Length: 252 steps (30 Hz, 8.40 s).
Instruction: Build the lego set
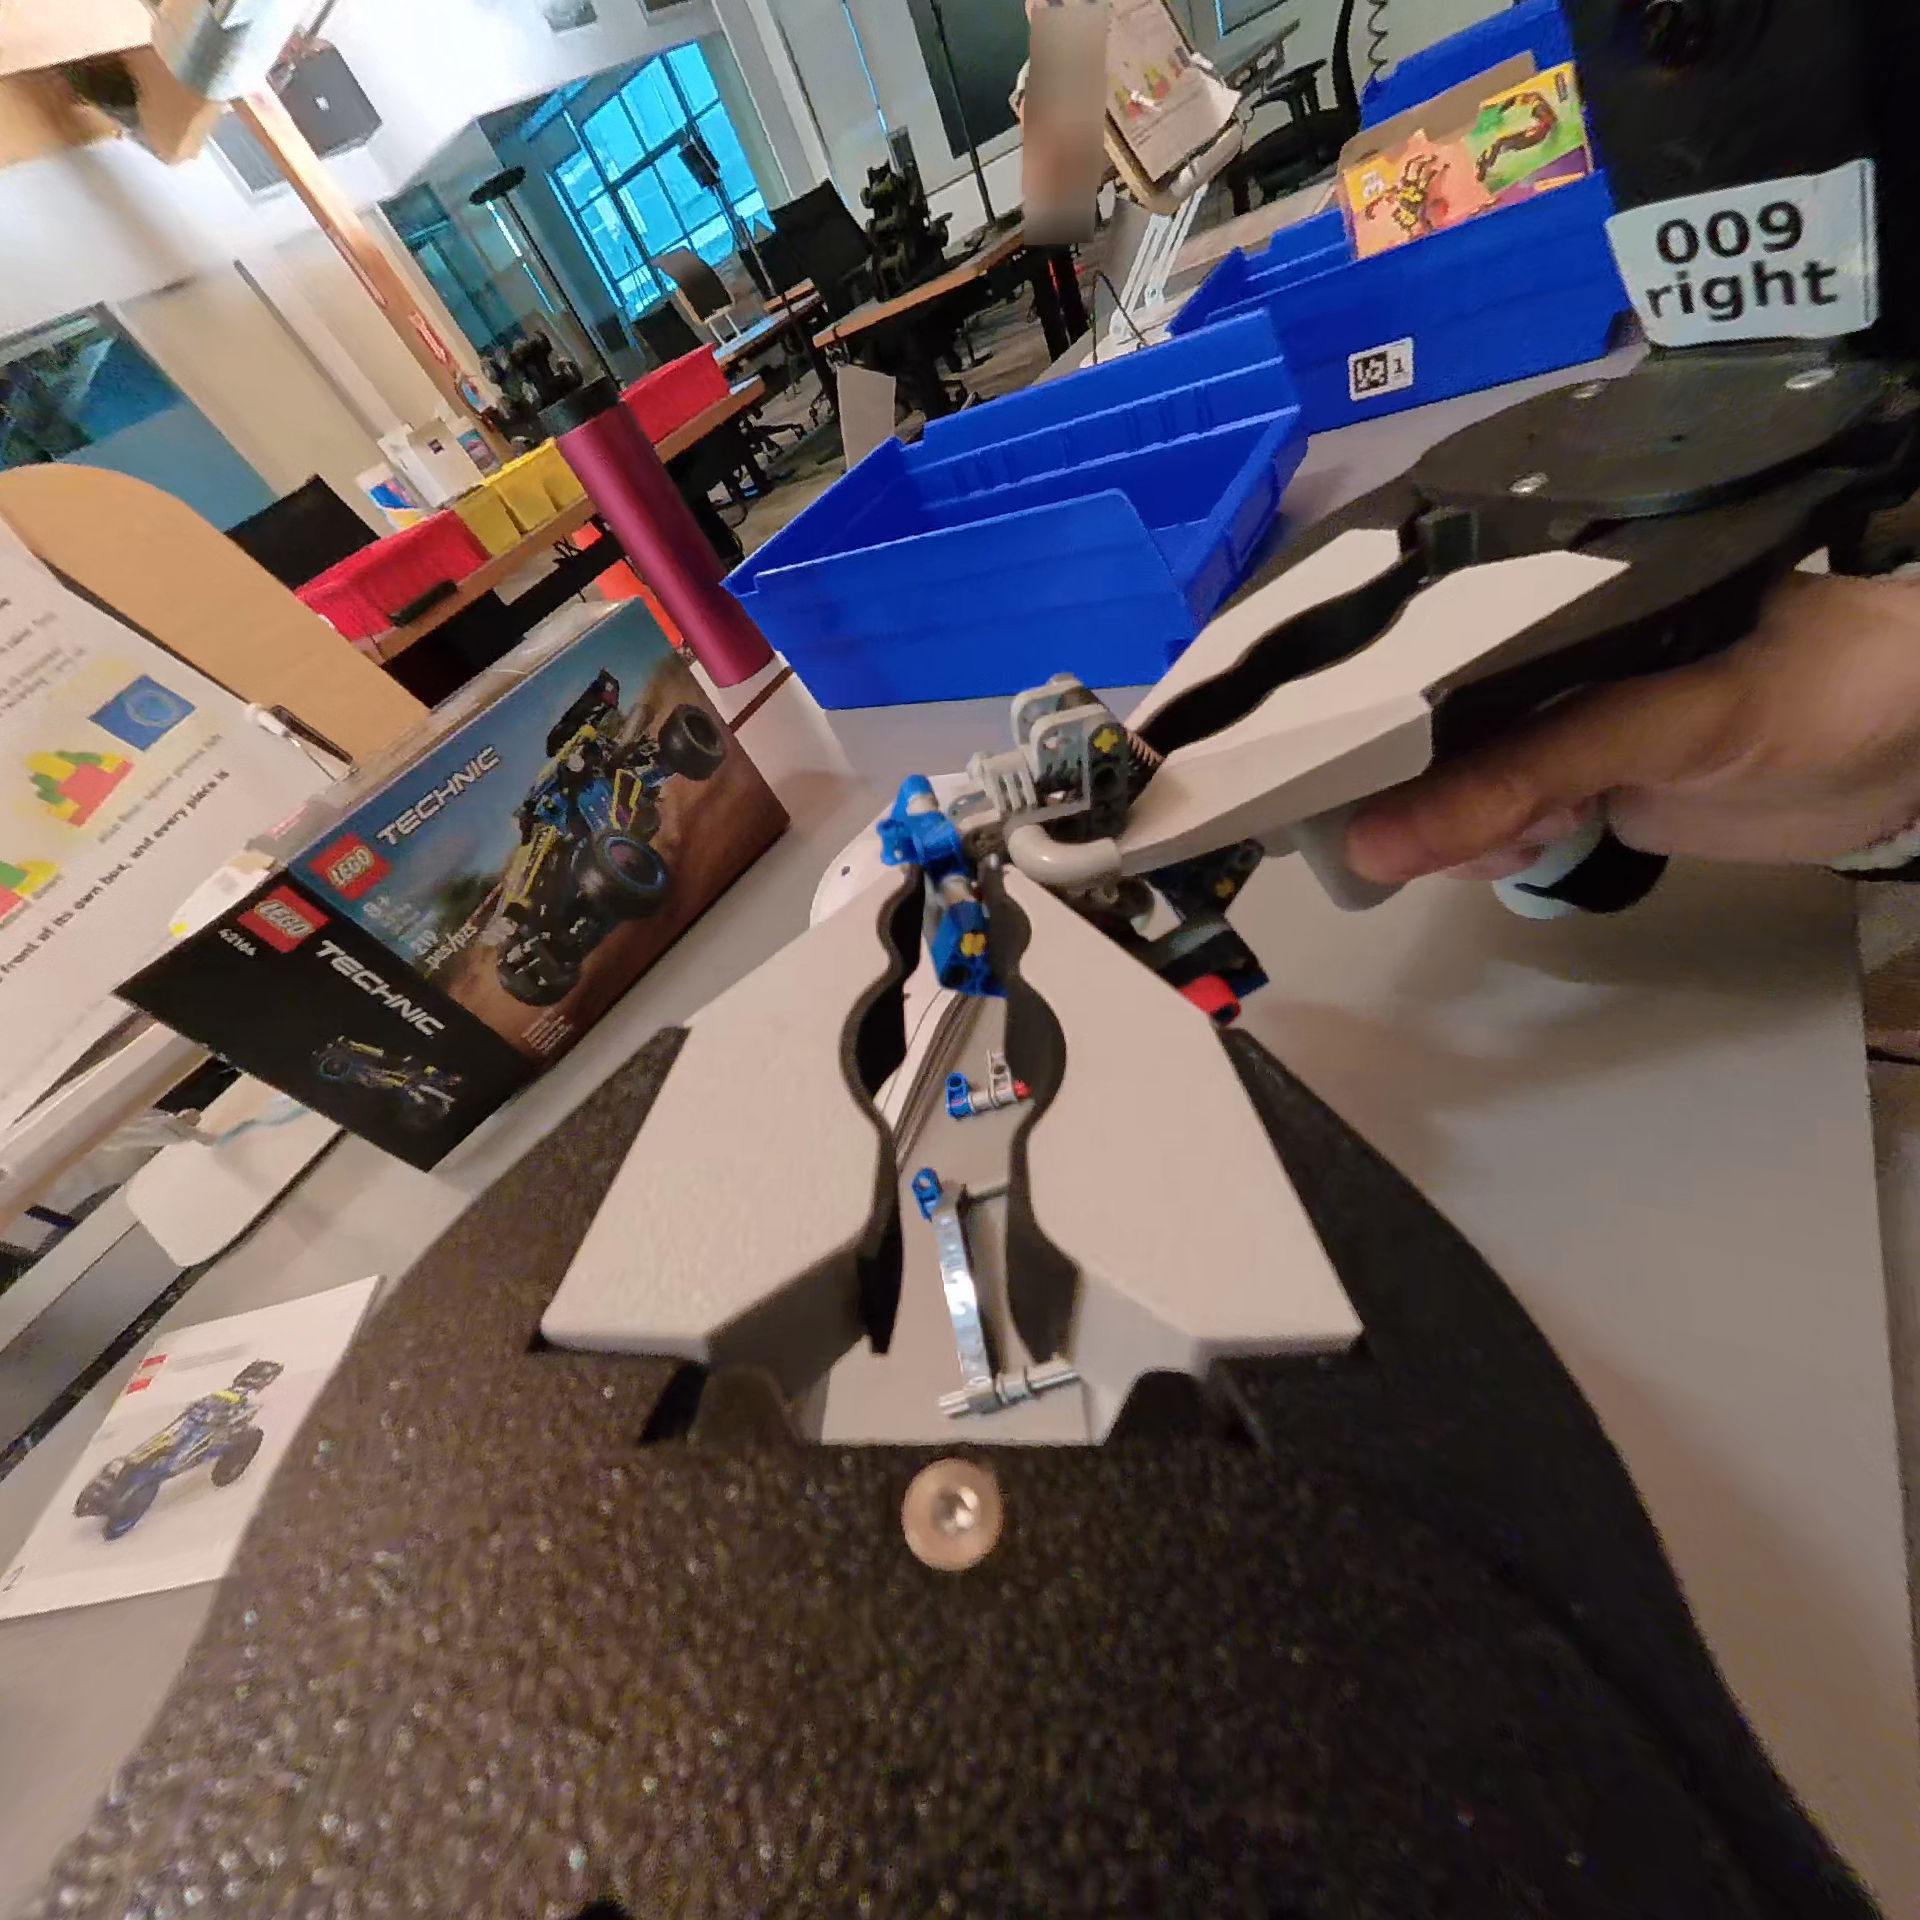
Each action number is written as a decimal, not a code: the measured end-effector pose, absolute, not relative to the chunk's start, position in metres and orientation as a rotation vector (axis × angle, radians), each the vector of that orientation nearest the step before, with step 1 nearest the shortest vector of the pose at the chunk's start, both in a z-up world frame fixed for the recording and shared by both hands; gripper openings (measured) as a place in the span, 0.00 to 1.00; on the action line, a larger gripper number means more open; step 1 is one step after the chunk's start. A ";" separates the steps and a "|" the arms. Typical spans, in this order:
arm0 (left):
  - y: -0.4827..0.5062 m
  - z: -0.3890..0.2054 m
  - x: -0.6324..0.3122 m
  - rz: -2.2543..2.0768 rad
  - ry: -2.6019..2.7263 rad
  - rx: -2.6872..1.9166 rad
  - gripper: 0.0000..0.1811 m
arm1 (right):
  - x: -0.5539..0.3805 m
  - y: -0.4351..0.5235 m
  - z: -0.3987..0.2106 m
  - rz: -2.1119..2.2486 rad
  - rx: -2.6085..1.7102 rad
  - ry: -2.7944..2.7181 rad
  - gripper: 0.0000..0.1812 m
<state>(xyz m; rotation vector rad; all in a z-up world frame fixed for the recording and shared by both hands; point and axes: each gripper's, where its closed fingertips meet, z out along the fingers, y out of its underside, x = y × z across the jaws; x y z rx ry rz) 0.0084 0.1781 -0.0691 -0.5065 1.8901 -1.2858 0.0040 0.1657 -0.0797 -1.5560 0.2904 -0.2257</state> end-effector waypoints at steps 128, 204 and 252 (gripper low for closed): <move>0.221 -0.153 0.095 -0.589 2.606 -0.282 0.00 | 0.104 0.158 -0.171 -0.034 -2.167 0.011 0.03; 0.155 -0.161 0.179 -0.763 2.363 0.155 0.06 | 0.184 0.127 -0.198 -0.590 -2.286 0.262 0.00; 0.298 -0.082 0.167 -0.525 2.009 -0.658 0.00 | 0.192 0.216 -0.187 -0.563 -2.230 0.037 0.00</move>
